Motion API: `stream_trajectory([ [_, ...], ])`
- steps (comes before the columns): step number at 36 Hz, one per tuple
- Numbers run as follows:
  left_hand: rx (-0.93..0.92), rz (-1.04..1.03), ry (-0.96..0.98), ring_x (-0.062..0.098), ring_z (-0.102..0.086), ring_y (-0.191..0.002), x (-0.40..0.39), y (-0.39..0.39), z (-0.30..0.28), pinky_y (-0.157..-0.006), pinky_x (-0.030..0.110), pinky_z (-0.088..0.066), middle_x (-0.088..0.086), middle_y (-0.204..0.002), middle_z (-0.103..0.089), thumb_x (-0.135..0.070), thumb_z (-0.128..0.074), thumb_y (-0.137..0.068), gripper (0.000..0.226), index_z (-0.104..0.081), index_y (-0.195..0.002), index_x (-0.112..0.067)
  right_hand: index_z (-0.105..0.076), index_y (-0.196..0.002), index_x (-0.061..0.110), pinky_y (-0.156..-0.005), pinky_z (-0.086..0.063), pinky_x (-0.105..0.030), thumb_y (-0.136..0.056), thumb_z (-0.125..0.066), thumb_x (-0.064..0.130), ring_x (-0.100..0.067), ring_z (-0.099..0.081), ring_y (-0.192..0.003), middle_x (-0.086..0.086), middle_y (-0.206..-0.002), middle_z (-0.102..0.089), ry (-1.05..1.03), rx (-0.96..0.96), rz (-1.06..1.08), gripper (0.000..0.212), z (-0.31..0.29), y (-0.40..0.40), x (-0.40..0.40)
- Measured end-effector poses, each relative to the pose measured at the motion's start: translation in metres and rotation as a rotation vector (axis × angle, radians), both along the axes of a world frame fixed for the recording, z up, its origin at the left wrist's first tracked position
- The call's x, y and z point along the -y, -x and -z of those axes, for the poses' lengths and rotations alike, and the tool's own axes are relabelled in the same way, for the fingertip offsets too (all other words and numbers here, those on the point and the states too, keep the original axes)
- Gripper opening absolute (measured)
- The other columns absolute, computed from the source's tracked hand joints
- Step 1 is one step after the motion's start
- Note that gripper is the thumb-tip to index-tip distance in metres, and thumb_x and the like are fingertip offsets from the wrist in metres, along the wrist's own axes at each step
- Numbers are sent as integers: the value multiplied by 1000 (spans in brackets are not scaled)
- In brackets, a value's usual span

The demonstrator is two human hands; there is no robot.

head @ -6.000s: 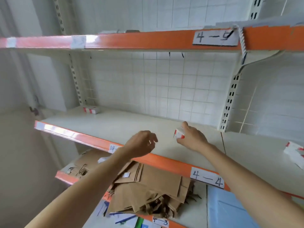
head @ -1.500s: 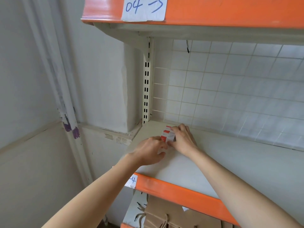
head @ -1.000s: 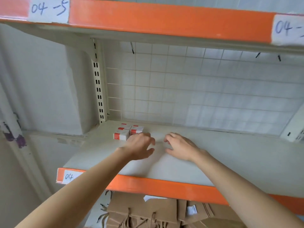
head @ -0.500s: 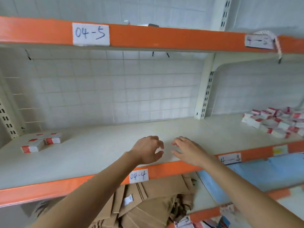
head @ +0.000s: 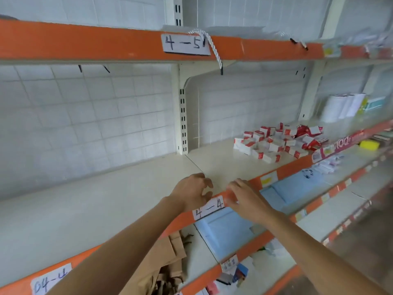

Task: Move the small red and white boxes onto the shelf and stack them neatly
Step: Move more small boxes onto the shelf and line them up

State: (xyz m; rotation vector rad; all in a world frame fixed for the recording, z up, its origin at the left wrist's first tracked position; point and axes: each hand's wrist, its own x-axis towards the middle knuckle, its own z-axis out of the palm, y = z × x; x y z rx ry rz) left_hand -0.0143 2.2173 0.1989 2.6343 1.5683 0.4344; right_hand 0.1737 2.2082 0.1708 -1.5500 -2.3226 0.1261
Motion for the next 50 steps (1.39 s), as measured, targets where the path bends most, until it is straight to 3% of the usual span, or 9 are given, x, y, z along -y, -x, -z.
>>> stream_trajectory([
  [7,-9,68,13,21,-56,-105,-69,-62,-3,-86,28,-43,1,-116,-55,-31,-49,-93,34,-56,-125,-22,-47,-130,14,-101,-37,-35,-96,-46,33,-18,-41,-122,1,-130,-47,-3,101,116,39,-26,-59,-59],
  [15,-109,138,-29,23,-53,-112,-125,-111,-1,-90,30,-44,2,-124,-53,-33,-48,-93,36,-54,-127,-22,-47,-129,13,-95,-37,-29,-95,-47,32,-18,-44,-119,-1,-129,-49,14,77,193,39,-18,-108,-114],
  [25,-90,1,-7,21,-55,-107,-157,-153,3,-82,26,-41,1,-118,-55,-33,-48,-94,34,-56,-125,-24,-46,-131,13,-105,-34,-35,-89,-54,20,-22,-36,-128,-3,-135,-44,73,117,140,43,-23,-184,-188],
  [30,-97,-103,27,23,-55,-109,-156,-177,12,-85,29,-42,2,-120,-55,-29,-47,-94,34,-56,-126,-22,-37,-140,14,-110,-31,-39,-87,-57,21,-25,-25,-137,-2,-146,-31,164,132,50,56,-9,-205,-210],
  [34,-69,-188,43,24,-55,-109,-151,-194,21,-87,30,-44,3,-121,-55,-29,-48,-93,34,-57,-124,-22,-47,-129,15,-101,-38,-40,-83,-62,34,-24,-40,-123,-3,-137,-36,181,116,-14,52,-11,-211,-217],
  [39,-41,-301,19,22,-51,-111,-134,-201,29,-82,28,-41,4,-119,-56,-30,-49,-92,32,-59,-121,-21,-38,-136,19,-89,-42,-32,-83,-67,29,-19,-46,-120,2,-139,-36,147,-11,-184,61,-10,-203,-213],
  [44,1,-482,-20,22,-49,-114,-98,-179,31,-82,28,-39,4,-120,-55,-25,-48,-92,31,-60,-120,-19,-48,-110,15,-76,-45,-33,-81,-67,23,-18,-51,-98,-1,-115,-50,103,-138,-353,36,-4,-163,-206],
  [50,23,-699,-74,23,-52,-109,-42,-130,27,-82,30,-41,5,-114,-59,-21,-50,-90,29,-63,-115,-18,-49,-108,11,-74,-44,-35,-78,-70,25,-26,-54,-94,-5,-110,-47,89,-190,-577,39,1,-95,-176],
])
